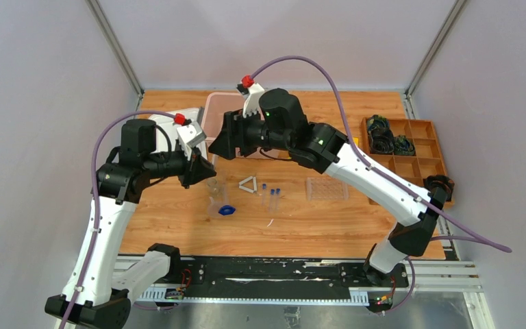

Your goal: Organize the chemistry lab equipment

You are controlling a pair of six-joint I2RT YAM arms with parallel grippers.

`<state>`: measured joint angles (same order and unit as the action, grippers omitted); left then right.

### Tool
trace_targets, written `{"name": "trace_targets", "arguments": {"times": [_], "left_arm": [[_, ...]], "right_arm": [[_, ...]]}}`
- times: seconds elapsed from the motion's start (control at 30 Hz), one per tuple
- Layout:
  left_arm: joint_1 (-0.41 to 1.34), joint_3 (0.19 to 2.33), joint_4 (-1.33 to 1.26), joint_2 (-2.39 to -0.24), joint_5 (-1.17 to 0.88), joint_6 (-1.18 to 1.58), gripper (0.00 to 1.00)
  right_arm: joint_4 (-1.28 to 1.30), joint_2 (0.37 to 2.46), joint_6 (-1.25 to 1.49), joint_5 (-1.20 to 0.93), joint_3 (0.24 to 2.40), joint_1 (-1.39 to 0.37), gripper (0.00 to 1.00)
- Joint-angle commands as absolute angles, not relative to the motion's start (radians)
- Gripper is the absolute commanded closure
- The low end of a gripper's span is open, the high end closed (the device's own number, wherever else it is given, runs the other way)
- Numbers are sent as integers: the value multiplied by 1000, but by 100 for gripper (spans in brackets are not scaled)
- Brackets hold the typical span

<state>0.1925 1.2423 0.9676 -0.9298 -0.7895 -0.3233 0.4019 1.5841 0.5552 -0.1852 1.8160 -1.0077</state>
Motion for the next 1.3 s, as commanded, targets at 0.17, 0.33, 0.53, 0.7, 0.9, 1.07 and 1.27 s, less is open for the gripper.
{"name": "trace_targets", "arguments": {"times": [0.17,0.33,0.53,0.7,0.9,1.07,1.27], "left_arm": [[195,1230,954,-905,-769,-361,100],[195,1223,954,-903,-763,-371,100],[195,1209,954,-919,-744,-359,51],[195,1222,954,-936,-651,-314,0],[195,1222,954,-970,-566,-285,0],[195,1216,956,-994,-527,-279,0],[195,1212,956,-1003,-520,-267,0]], "right_arm": [[518,1657,517,-262,1919,-997,50],[527,1675,514,-262,1930,-997,65],[537,1657,486,-218,1897,-995,99],[565,1582,439,-119,1785,-944,100],[592,1411,356,196,1490,-829,100],[560,1311,335,408,1239,-750,100],[456,1301,357,452,1065,-685,100]]}}
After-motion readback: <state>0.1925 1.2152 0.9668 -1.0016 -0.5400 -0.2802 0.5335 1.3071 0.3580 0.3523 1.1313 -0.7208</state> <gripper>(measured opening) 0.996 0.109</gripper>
